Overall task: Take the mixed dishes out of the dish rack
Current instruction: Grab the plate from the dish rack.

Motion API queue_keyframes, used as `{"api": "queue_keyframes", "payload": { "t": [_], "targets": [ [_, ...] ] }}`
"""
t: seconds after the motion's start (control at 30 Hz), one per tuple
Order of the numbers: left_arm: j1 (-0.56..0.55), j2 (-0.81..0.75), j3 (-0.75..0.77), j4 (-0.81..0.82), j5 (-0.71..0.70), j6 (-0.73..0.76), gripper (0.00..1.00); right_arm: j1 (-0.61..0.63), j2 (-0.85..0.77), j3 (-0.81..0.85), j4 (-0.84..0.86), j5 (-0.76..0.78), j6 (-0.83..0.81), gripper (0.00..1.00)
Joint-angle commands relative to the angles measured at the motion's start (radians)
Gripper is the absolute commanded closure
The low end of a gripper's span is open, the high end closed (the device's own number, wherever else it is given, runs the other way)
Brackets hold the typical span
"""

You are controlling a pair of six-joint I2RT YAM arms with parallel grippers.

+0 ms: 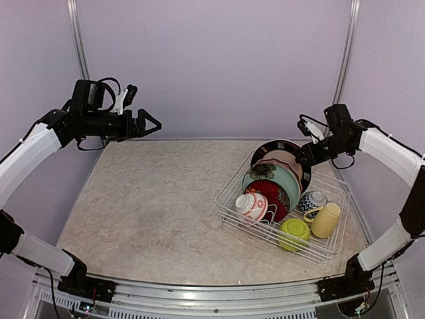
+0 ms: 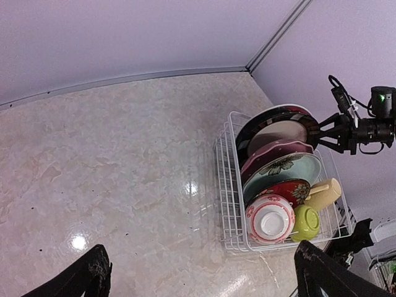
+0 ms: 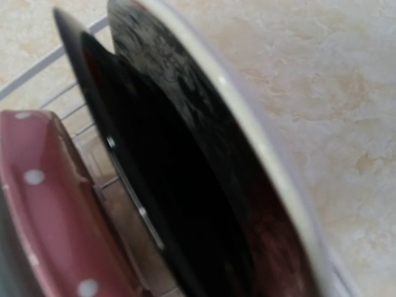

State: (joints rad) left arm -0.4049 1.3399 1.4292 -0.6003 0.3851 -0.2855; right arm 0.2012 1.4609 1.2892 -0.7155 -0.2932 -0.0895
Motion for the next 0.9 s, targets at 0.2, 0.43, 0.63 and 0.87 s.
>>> {"api": "queue_keyframes", "payload": {
  "t": [0.2,0.43,0.63,0.87],
  "targets": [
    [0.000,-0.005,-0.013,-0.006,0.003,0.008,0.01,0.019,0.080,0.013,0.023,-0.025,-0.061,0.69],
    [-0.002,-0.002,-0.015,-0.005,0.010,0.005,0.01,0.029,0.131,0.030,0.041,-0.041,-0.105,0.68],
    [0.000,0.007,-0.013,-0.005,0.023,0.000,0.01,0.040,0.159,0.054,0.043,-0.020,-0.119,0.73],
    [0.005,0.009,-0.016,-0.001,0.034,-0.006,0.01,0.081,0.140,0.050,0.041,0.078,-0.139,0.89]
  ]
}}
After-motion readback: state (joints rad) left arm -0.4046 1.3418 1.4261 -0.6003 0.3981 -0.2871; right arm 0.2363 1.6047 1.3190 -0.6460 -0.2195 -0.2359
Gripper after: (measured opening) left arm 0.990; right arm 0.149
